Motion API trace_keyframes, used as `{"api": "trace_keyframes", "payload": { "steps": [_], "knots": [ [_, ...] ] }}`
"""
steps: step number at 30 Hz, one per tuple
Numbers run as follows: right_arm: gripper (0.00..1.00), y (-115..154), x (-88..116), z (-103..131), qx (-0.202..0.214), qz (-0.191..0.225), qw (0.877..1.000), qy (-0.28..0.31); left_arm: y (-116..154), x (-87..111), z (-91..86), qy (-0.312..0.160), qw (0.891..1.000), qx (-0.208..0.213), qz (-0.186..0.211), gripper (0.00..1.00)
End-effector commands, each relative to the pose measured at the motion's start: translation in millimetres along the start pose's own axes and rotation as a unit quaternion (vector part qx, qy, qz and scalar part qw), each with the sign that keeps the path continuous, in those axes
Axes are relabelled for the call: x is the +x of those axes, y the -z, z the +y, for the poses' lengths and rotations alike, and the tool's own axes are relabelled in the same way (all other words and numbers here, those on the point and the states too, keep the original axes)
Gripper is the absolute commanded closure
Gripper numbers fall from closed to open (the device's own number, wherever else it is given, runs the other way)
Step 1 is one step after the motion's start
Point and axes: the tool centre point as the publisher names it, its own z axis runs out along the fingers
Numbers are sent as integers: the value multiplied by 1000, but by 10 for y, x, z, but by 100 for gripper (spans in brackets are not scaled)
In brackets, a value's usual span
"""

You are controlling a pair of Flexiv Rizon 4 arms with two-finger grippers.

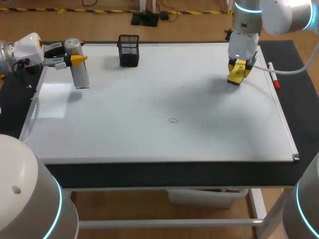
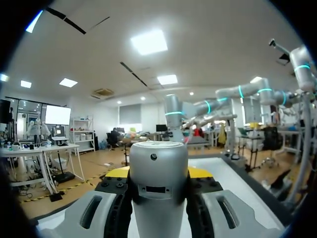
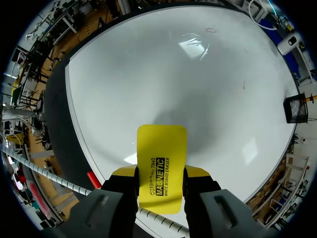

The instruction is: Pick up the inspection probe, press it on each red-marked spot on the whiteboard one by one, put down the probe, pick up the eraser, and wipe off all the red marks.

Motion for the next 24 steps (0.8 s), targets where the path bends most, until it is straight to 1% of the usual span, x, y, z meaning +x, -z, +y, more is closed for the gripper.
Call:
{"api": "trace_keyframes", "payload": {
  "steps": [1, 13, 19, 22, 24],
  "knots": [
    [100, 9, -1, -10, 0, 2, 1000, 1, 42, 7, -3, -1, 1000, 3, -3, 100],
    [100, 9, -1, -10, 0, 2, 1000, 1, 42, 7, -3, -1, 1000, 3, -3, 100],
    [100, -100, -26, 340, 5, 35, 999, 31, 42, 7, -3, -1, 1000, 3, -3, 100],
    [100, -111, -39, 490, 8, 27, 999, 42, 42, 7, -3, -1, 1000, 3, -3, 100],
    [100, -89, -75, 634, 12, 25, 998, 53, 42, 7, -3, -1, 1000, 3, -3, 100]
  ]
}}
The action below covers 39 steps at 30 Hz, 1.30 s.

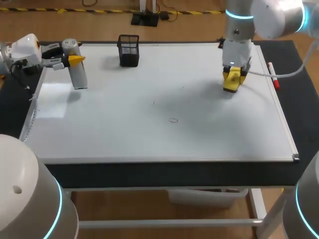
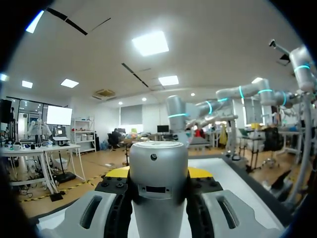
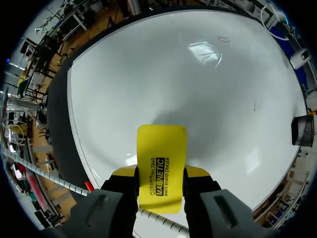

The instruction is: Pick up the inspection probe, press it on each red-marked spot on the whiteboard one by one, put down the probe, pick up the eraser, and wipe off all the red marks.

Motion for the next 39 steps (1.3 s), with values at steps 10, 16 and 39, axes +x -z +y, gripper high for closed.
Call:
{"api": "trace_keyframes", "payload": {
  "steps": [10, 16, 39],
  "knots": [
    [100, 246, -330, 805, 46, -26, 998, 23, -4, 1, -5, -1, 1000, 0, -1, 100],
    [100, 247, -608, 1206, 38, -27, 998, 30, -4, 1, -5, -1, 1000, 0, -1, 100],
    [100, -1, -1418, 2416, -10, -21, 992, 125, -4, 1, -5, -1, 1000, 0, -1, 100]
  ]
}}
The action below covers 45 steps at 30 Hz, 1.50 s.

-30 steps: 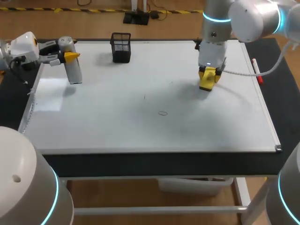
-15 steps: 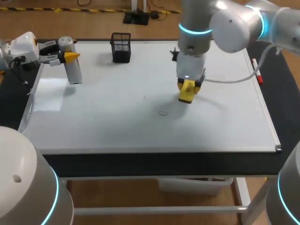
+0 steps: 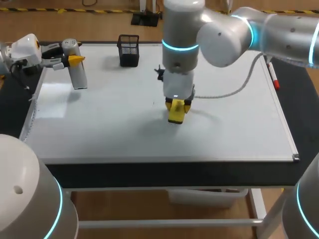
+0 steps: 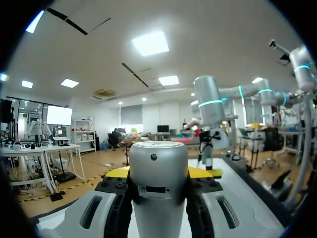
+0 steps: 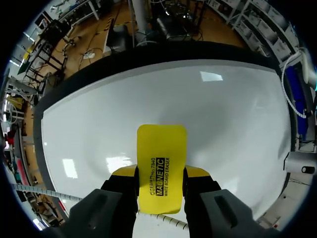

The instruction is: Pick up the inspection probe, press it on each red-marked spot on the whiteboard one by one, put down the probe, pick up the eraser, and wipe off all the red marks.

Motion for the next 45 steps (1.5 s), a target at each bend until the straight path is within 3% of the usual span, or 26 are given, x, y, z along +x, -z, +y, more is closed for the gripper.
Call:
{"api": "trace_keyframes", "payload": {
  "steps": [1, 21, 45],
  "knots": [
    [100, -94, -159, 56, -5, 6, 1000, 8, -5, -1, -1, -1, 1000, 1, 0, 100],
    [100, -245, -431, 167, 3, -13, 999, 53, -5, -1, -1, -1, 1000, 1, 0, 100],
    [100, -425, -321, 25, -4, -16, 998, 63, -5, -1, -1, -1, 1000, 1, 0, 100]
  ]
}}
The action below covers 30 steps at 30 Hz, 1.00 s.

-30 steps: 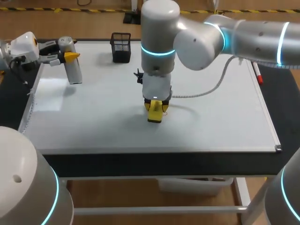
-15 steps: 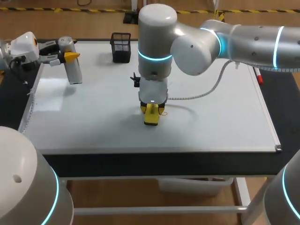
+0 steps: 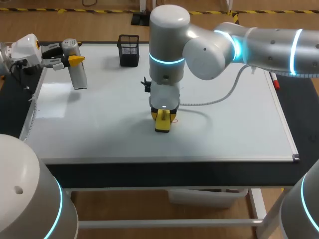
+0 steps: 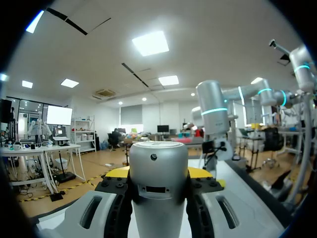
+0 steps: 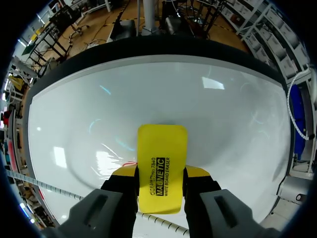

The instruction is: Pick up the inspection probe, press it on each red-marked spot on the whiteboard one by one, put down the probe, pick up the eraser, and wipe off all the red marks.

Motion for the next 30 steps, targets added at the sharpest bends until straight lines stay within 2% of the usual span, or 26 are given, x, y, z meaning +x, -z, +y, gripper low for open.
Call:
{"api": "trace_keyframes", "payload": {
  "steps": [1, 20, 30],
  "knots": [
    [100, -66, 80, -33, -1, -3, 1000, -2, -5, -1, -2, -1, 1000, 1, 0, 100],
    [100, -58, 648, -62, 1, 5, 998, -57, -5, -1, -2, -1, 1000, 1, 0, 100],
    [100, -8, 786, -97, 5, 13, 998, -64, -5, -1, -2, -1, 1000, 1, 0, 100]
  ]
}}
